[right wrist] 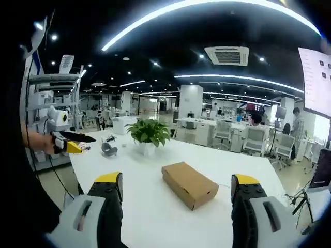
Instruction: Operate the shoe box by opening the lid, removing the specified soft item, and placing it in the target area until the item is outside and the box remains undamaged.
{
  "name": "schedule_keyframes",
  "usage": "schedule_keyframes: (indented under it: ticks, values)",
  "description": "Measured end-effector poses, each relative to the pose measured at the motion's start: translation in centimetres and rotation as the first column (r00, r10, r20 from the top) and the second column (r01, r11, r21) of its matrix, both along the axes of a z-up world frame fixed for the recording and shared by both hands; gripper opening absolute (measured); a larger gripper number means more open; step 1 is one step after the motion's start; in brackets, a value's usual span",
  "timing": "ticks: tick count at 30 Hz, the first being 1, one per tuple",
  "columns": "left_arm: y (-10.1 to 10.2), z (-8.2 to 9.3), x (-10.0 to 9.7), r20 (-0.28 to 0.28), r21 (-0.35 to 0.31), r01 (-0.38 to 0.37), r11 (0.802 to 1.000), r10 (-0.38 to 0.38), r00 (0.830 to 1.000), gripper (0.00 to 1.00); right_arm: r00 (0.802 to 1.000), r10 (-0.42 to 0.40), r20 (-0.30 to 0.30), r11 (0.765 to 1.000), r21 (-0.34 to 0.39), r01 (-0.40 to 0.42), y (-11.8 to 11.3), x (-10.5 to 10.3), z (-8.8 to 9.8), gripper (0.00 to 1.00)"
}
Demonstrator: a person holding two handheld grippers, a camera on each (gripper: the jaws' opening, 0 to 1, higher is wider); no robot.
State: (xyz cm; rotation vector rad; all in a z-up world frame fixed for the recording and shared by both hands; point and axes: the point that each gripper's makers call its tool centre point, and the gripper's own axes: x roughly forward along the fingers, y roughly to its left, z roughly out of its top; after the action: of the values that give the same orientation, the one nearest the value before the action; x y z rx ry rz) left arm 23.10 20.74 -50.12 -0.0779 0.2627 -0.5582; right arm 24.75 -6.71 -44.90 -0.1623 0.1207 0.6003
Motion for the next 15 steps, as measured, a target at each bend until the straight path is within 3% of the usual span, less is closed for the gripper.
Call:
schedule_keyframes:
  ticks: [1,3,4,5,6,9,11,15]
  values:
    - [0.4,-0.2,0.3,-0.007,0.014,-0.018,1.0,0.019,1.0,0.85,1.0,0.003,0.011,1.0,-0.022,-0.003,0.0,0.0,0.1,0.75]
    - [2.8,-2.1,0.9,-0.052,0.196,-0.11,0.974,0.122,0.991,0.68,1.0,-0.026,0.017,0.989,-0.142,0.028,-0.9,0.5,-0.4,0.73]
    - [2.5,-1.6,1.2,-0.011,0.165,-0.105,0.981,0.109,0.994,0.69,1.0,-0.024,0.002,0.987,-0.158,0.024,-0.9,0.6,-0.6,0.73]
    - [1.8,-0.9,1.2,0.001,0.087,-0.085,0.993,0.085,0.996,0.74,1.0,-0.026,-0.013,0.989,-0.144,0.024,-0.8,0.7,-0.7,0.73]
    - [1.4,-1.0,1.0,-0.029,0.051,-0.074,0.996,0.075,0.997,0.76,1.0,-0.025,-0.012,0.99,-0.139,0.023,-0.8,0.8,-0.6,0.73]
    - [1.5,-1.1,1.0,-0.033,0.055,-0.07,0.996,0.072,0.997,0.78,1.0,-0.024,-0.02,0.991,-0.129,0.022,-0.6,0.8,-0.7,0.73]
    - [1.4,-1.3,1.0,-0.039,0.052,-0.065,0.997,0.067,0.997,0.83,0.997,-0.045,-0.065,0.993,-0.115,0.037,-0.7,0.8,-1.3,0.74]
    - [0.7,-1.1,1.0,-0.059,0.003,-0.036,0.999,0.036,0.998,0.88,0.997,-0.055,-0.058,0.995,-0.087,0.05,-0.4,0.7,-1.4,0.74]
